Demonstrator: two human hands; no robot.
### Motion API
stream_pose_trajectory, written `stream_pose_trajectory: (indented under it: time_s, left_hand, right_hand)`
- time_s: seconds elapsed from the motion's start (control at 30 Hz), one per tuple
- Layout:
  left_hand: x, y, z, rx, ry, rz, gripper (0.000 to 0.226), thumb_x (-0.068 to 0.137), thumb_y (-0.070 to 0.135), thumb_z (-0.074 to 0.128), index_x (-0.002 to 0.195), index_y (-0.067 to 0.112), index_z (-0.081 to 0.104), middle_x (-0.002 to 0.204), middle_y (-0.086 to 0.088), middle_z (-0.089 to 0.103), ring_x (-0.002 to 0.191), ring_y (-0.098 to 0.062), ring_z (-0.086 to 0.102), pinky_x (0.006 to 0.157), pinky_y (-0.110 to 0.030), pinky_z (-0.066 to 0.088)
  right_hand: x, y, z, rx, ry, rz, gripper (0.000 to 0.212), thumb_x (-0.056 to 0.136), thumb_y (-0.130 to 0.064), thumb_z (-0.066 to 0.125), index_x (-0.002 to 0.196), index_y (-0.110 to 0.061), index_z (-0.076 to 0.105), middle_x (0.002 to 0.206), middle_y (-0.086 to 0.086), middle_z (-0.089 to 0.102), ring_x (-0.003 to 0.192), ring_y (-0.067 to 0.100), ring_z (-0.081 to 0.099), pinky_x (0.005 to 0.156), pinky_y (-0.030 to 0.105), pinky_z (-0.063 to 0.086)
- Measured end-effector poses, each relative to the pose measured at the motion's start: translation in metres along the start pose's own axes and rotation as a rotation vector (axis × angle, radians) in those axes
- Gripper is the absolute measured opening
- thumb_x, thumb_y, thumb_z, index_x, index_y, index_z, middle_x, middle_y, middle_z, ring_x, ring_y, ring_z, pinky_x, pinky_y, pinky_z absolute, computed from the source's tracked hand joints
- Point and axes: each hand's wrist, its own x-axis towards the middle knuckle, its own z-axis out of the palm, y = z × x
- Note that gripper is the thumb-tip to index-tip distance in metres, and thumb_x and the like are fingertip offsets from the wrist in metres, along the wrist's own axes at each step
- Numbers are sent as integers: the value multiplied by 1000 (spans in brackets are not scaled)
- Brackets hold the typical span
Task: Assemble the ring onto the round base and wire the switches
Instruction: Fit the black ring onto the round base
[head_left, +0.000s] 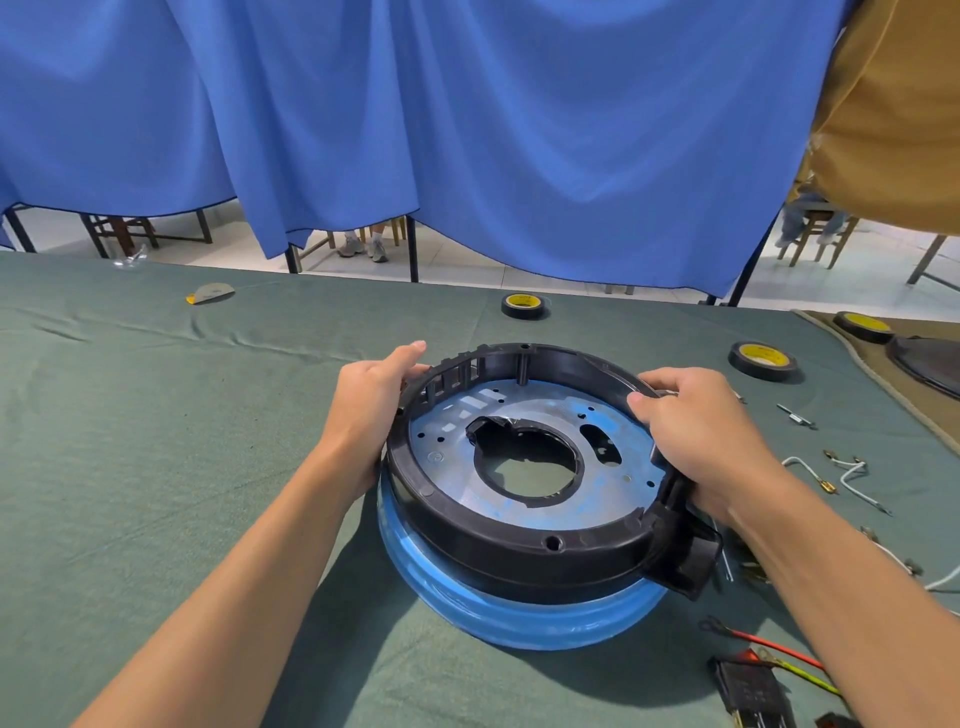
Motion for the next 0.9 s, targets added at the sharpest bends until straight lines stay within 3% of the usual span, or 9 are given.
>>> stream_pose_trajectory:
  time_s: [0.13, 0.23, 0.3, 0.4, 0.53, 0.73, 0.9]
  left_hand:
    - [0, 1, -1, -12, -11, 2, 37, 89, 31, 64, 80, -5, 63, 72, -13, 67, 60, -26, 62, 64, -35, 53]
    - [1, 1, -3, -3, -33, 14, 34, 89, 22, 66, 78, -10, 68, 67, -14, 64, 59, -26, 60, 58, -34, 52]
    - [1, 1, -4, 24, -48, 19, 30, 89, 19, 66, 68, -1, 72, 64, -12, 68, 56, -24, 63, 54, -32, 55]
    - [1, 4, -6, 35, -71, 5, 24, 89, 16, 67, 71, 3, 76, 67, -13, 71, 56, -23, 65, 52, -31, 56]
    - [1, 7, -5, 25, -73, -17, 20, 88, 13, 67, 79, -4, 73, 69, -16, 69, 58, -25, 64, 54, -33, 56]
    - [4, 8, -5, 42, -74, -34, 29, 86, 12, 64, 91, -16, 63, 73, -15, 60, 64, -27, 57, 64, -37, 49]
    - [4, 12, -5, 120, -40, -34, 13, 83, 15, 62, 77, 4, 63, 72, -10, 52, 64, -24, 50, 60, -33, 44]
  right_hand:
    - [1, -1, 1, -3, -4, -11, 19, 96, -14, 53, 84, -16, 67, 63, 5, 51, 62, 25, 45, 62, 35, 37]
    - [1, -1, 1, 0, -6, -14, 18, 96, -14, 52, 87, -15, 68, 62, 4, 51, 61, 24, 45, 62, 34, 36]
    - [2, -1, 1, -7, -10, -14, 19, 96, -14, 52, 89, -14, 69, 63, 6, 52, 62, 24, 44, 62, 34, 35]
    - [3, 0, 1, -14, -6, -16, 18, 96, -14, 51, 92, -9, 68, 67, 11, 51, 64, 24, 43, 62, 35, 34]
    - [5, 2, 2, -28, 0, -22, 19, 96, -13, 51, 95, -4, 67, 67, 11, 48, 63, 25, 41, 63, 35, 33]
    - [5, 0, 0, -21, -50, -31, 22, 98, -14, 49, 93, -11, 71, 66, 11, 49, 61, 23, 41, 61, 36, 33]
    - [6, -2, 0, 37, -88, -32, 26, 98, -16, 51, 82, -23, 70, 68, 8, 61, 56, 17, 48, 58, 33, 43]
